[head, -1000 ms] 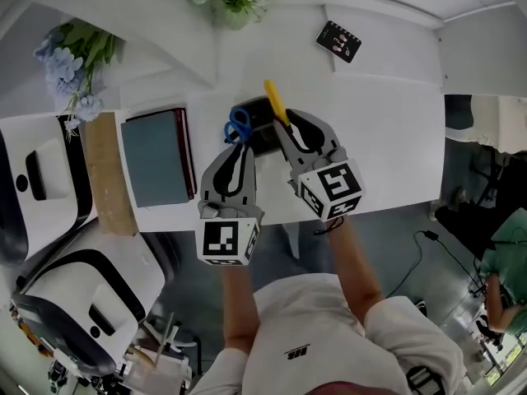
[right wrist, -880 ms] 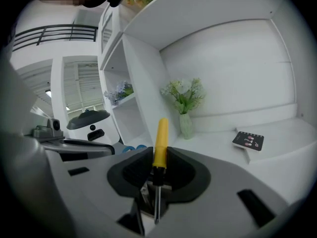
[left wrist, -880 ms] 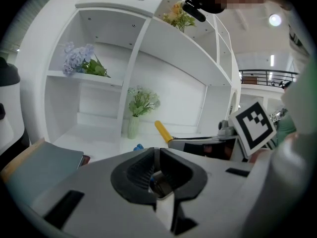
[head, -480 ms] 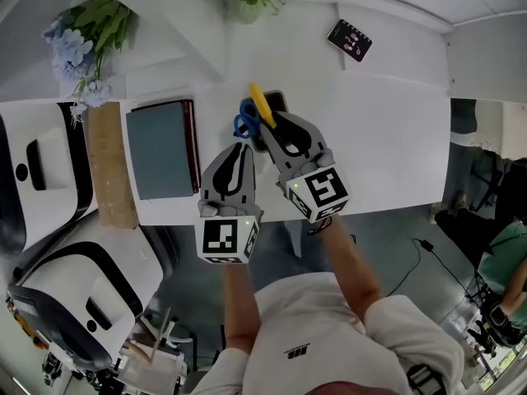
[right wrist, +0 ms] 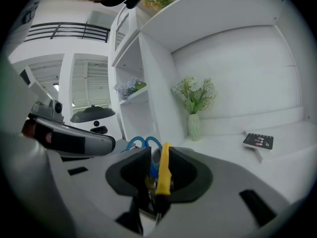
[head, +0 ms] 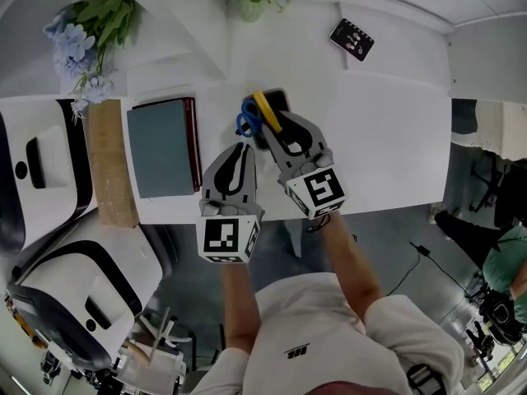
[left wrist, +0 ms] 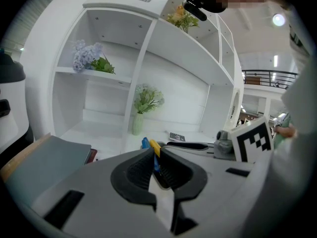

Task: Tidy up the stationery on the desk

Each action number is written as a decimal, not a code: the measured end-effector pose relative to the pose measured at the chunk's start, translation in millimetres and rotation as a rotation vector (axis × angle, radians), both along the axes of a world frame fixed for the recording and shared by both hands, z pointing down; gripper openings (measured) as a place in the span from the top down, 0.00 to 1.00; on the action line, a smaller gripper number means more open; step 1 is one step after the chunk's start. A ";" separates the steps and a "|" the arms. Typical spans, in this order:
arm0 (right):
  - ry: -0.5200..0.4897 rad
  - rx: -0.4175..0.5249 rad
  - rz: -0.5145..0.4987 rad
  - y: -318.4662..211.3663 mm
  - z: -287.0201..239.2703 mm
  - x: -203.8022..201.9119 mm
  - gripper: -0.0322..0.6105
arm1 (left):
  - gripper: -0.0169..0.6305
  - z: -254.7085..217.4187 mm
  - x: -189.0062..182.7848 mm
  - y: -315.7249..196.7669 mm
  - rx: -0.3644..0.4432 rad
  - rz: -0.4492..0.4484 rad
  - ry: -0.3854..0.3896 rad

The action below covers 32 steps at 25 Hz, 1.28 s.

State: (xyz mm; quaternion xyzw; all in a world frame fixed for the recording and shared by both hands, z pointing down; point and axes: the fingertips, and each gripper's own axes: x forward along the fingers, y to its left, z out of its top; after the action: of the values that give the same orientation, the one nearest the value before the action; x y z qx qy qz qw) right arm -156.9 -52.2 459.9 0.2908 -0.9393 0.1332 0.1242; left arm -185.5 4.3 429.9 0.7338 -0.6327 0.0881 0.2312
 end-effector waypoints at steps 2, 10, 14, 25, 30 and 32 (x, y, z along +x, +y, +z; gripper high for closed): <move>0.004 0.013 -0.011 1.4 -1.3 -1.1 0.77 | 0.97 0.2 -0.1 0.0 0.000 0.001 -0.001; 0.013 0.038 -0.024 4.7 -14.4 5.4 0.76 | 0.97 -1.8 2.6 -1.6 0.001 0.005 -0.003; 0.027 0.048 -0.033 7.7 -23.8 12.5 0.77 | 0.97 -5.2 4.8 -1.4 0.003 0.010 -0.006; 0.075 0.088 -0.052 25.1 -64.1 35.9 0.84 | 0.97 -31.0 12.4 4.6 0.048 0.048 -0.027; 0.103 0.071 -0.049 34.4 -68.9 44.3 0.84 | 0.97 -40.3 15.7 10.7 0.049 0.066 -0.034; 0.105 0.071 -0.043 35.9 -70.7 45.8 0.84 | 0.97 -42.4 15.8 12.1 0.050 0.072 -0.036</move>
State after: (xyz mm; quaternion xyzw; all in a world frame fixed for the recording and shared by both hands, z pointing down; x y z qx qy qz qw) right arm -111.1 -16.4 389.3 0.2815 -0.9416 0.0818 0.1657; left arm -169.8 16.4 387.5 0.7598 -0.6122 0.0937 0.1978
